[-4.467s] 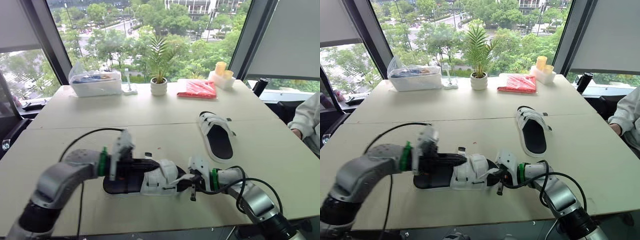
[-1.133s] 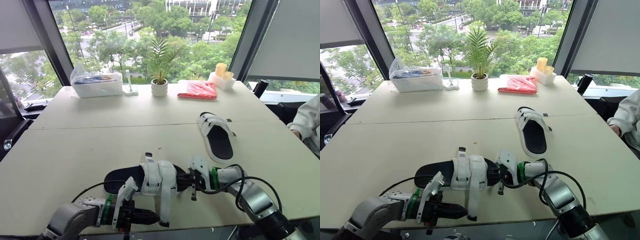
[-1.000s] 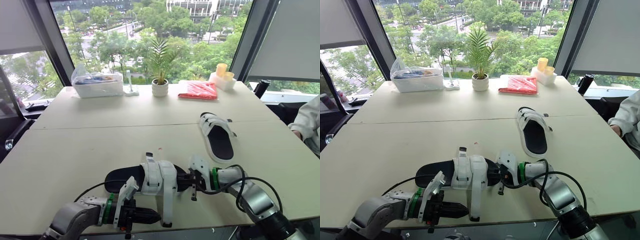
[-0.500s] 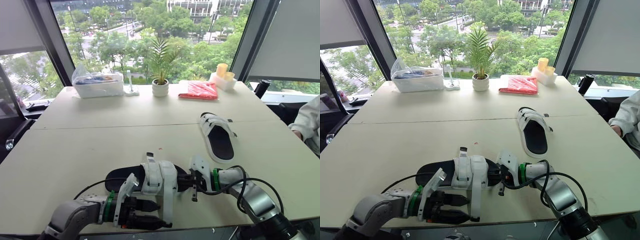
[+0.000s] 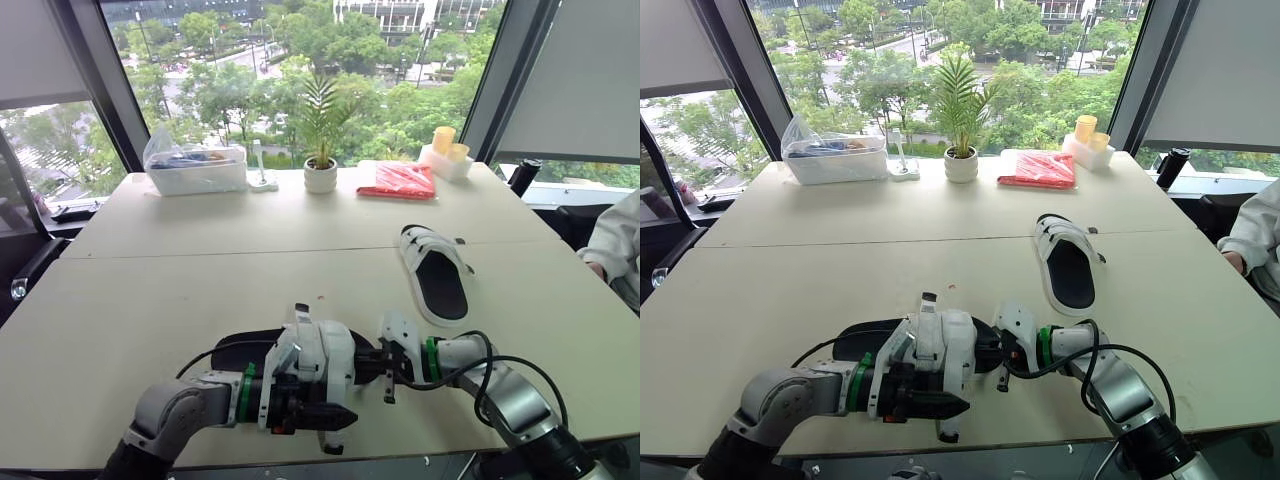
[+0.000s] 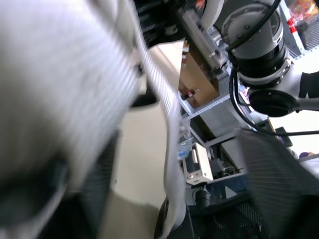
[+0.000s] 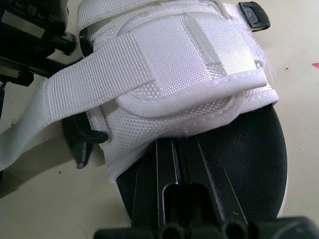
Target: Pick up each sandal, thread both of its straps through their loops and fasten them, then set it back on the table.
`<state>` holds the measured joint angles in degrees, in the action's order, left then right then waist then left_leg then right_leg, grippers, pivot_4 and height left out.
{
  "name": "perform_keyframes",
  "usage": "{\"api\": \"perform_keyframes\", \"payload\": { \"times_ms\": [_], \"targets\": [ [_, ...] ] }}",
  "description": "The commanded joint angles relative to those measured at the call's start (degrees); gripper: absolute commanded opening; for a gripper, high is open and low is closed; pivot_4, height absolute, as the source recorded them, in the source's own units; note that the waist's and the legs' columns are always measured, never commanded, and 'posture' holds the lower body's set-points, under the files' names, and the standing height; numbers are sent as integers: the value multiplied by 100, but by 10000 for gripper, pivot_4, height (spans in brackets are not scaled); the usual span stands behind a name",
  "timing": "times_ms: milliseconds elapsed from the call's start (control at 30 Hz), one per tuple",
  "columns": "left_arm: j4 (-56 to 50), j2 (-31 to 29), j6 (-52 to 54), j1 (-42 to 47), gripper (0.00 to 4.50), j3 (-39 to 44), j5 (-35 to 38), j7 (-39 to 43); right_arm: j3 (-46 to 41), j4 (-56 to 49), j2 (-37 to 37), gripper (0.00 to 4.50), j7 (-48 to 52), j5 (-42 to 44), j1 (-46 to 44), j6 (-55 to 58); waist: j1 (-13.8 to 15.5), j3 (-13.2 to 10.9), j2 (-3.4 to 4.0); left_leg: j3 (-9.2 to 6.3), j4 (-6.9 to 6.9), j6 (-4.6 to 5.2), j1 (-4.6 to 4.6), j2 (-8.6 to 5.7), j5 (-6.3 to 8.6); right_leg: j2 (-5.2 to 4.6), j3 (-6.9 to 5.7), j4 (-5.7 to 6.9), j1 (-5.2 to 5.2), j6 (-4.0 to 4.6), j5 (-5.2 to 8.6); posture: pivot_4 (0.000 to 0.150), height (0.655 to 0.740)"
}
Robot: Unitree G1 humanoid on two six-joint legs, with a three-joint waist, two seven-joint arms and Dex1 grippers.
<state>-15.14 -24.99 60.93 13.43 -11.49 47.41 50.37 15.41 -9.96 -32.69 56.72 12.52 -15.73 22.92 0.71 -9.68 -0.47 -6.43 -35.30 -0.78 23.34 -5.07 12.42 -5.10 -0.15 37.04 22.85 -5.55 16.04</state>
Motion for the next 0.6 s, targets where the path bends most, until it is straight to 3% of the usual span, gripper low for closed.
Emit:
{"api": "perform_keyframes", "payload": {
  "times_ms": [33, 167, 433, 600],
  "targets": [
    [-256, 23, 125, 59, 17699, 128, 231, -57, 105, -26, -61, 0, 24, -46, 134, 106, 1, 0, 0, 0, 0, 0, 0, 0, 0, 0, 0, 0, 0, 0, 0, 1500, 7400],
    [-379, 16, 371, 92, 237, 307, 482, -211, 117, 1, -38, 0, 17, -54, 117, 90, 2, 0, 0, 0, 0, 0, 0, 0, 0, 0, 0, 0, -2, 3, 1, 1500, 7400],
    [-447, -123, 1051, 214, 237, 934, 1315, -455, 136, 88, -5, 0, 21, -75, 59, 34, -3, 0, -1, -1, 0, 0, 0, 0, 0, 1, 0, 0, 0, 1, 1, 1500, 7400],
    [123, 182, 1268, 916, 237, 1479, 1778, -925, 165, 196, 14, 0, 41, -125, -3, -43, -1, -1, -2, -3, -5, -1, -1, 1, -1, 4, -1, 1, -3, 0, 0, 1500, 7400]
  ]
}}
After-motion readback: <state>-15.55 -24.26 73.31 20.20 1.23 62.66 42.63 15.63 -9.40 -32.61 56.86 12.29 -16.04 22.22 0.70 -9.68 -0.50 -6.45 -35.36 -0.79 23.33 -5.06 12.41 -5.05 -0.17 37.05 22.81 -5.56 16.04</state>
